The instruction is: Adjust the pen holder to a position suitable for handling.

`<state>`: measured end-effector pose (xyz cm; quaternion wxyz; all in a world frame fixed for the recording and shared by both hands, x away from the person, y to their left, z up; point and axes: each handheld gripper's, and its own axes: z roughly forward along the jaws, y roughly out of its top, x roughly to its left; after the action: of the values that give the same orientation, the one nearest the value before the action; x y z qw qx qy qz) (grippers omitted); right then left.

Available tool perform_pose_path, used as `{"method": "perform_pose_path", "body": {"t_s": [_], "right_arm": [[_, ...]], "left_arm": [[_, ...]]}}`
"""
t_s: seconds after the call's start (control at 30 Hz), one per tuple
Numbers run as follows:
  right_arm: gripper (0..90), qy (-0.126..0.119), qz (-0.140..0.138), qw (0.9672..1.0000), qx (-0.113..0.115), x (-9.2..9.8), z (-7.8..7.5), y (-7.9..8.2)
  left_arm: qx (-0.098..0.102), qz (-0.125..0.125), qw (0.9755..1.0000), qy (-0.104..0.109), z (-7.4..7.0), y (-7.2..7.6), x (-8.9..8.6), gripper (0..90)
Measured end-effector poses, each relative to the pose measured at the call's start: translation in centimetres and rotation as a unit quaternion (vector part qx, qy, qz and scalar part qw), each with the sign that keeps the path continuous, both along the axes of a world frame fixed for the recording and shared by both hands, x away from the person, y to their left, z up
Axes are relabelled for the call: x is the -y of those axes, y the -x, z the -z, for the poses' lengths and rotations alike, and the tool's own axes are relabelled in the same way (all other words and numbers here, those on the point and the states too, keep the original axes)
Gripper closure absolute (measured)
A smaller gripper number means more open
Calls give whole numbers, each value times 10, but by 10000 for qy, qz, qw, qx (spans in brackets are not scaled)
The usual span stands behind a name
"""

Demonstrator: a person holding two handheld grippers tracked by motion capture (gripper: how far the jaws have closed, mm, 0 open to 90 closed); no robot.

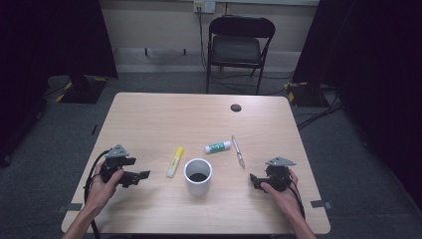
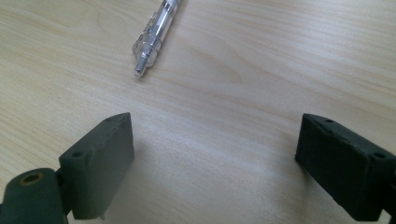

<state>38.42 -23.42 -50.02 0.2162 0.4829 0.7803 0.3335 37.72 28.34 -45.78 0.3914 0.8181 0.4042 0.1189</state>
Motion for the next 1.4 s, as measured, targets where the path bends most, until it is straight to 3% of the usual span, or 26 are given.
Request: {"method": "perform_pose_path", "body": {"t_s": [0.13, 0.33, 0.47, 0.53, 0.7, 1.1, 1.17, 1.23, 1.27, 1.4], "right_arm": [[105, -6, -6, 10000, 1, 0, 0, 0], [157, -57, -123, 9999, 11, 0, -1, 1], [209, -86, -179, 9998, -84, -1, -4, 1], [240, -123, -201, 9997, -87, -1, -8, 0], [344, -276, -337, 9991, -4, -2, -18, -7], [578, -343, -655, 9972, -85, -31, -27, -43], [609, -241, -752, 9968, -80, -36, -28, -48], [633, -347, -783, 9962, -175, -39, -27, -52], [647, -286, -811, 9961, -203, -41, -26, -55], [675, -310, -779, 9964, -149, -47, -28, -63]], "left_arm": [[-72, -165, 9998, -113, 11, 0, -6, 163], [-217, -41, 9987, -462, 24, -3, -2, 167], [-145, -89, 9978, -633, 34, -1, 1, 165], [26, -129, 9971, -747, 36, 1, 1, 160], [317, -240, 9977, -556, 43, 6, -2, 132], [275, -312, 9977, -540, 45, 4, -2, 68], [276, -312, 9977, -543, 45, 4, -2, 68], [276, -315, 9976, -543, 45, 4, -2, 67], [275, -315, 9977, -542, 45, 4, -2, 67], [285, -292, 9976, -556, 45, 4, -2, 66]]}}
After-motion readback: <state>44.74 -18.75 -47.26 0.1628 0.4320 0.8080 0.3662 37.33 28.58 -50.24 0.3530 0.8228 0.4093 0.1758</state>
